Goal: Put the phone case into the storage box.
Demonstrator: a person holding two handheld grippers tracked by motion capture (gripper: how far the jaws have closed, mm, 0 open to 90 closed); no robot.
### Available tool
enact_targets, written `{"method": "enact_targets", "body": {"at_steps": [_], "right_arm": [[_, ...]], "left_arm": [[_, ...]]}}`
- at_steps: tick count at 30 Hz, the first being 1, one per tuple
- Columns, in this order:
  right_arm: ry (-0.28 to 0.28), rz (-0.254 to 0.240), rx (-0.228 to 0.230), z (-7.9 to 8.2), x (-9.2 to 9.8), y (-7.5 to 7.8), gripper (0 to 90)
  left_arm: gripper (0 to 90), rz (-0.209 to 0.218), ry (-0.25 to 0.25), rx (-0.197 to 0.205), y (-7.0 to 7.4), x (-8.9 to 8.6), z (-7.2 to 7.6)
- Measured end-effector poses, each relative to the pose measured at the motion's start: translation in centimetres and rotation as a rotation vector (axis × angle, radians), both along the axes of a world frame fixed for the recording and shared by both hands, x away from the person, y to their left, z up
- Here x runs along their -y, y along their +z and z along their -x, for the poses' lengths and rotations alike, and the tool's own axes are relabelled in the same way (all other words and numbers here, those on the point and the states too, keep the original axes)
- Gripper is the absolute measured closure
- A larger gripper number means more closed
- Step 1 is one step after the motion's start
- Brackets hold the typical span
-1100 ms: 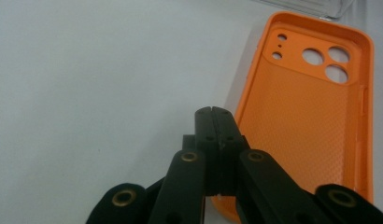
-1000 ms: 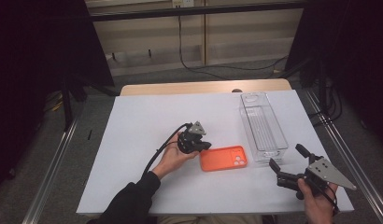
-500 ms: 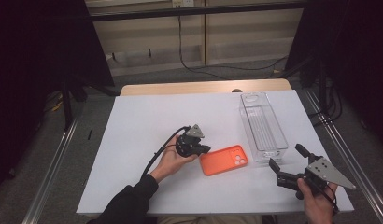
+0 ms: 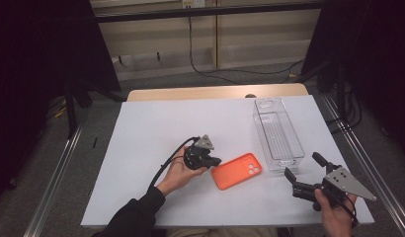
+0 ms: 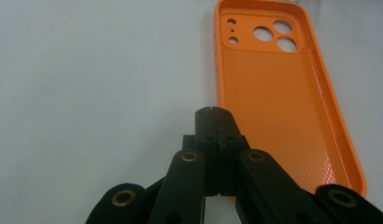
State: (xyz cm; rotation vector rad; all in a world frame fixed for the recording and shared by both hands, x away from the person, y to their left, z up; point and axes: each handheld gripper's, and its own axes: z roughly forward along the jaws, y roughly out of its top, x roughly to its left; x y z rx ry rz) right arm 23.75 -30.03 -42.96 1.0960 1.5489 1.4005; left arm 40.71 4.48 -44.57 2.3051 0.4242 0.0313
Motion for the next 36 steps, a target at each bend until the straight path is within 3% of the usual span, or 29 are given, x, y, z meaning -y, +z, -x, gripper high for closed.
{"method": "enact_targets", "body": {"at_steps": [5,10,17,24,31,36], "right_arm": [[0.003,-0.001,0.003,0.0,0.0,0.0,0.0],[0.003,0.001,0.005,0.1,0.0,0.1,0.0],[0.002,-0.001,0.003,0.1,0.1,0.1,0.0],[0.002,-0.002,0.004,0.1,0.1,0.1,0.0],[0.002,-0.003,0.003,0.1,0.0,0.1,0.0],[0.002,-0.002,0.006,0.1,0.1,0.1,0.0]], "left_arm": [[90.0,0.026,0.011,-0.018,-0.4,-0.5,0.3],[90.0,-0.001,-0.006,-0.025,-0.4,-0.7,0.6],[90.0,-0.002,-0.019,-0.028,-0.5,-0.7,1.0],[88.5,0.027,0.004,-0.023,-0.4,-0.8,1.0],[79.0,0.081,0.061,0.026,0.4,-1.8,0.6],[61.4,0.111,0.093,0.053,0.7,-2.0,0.7]]}}
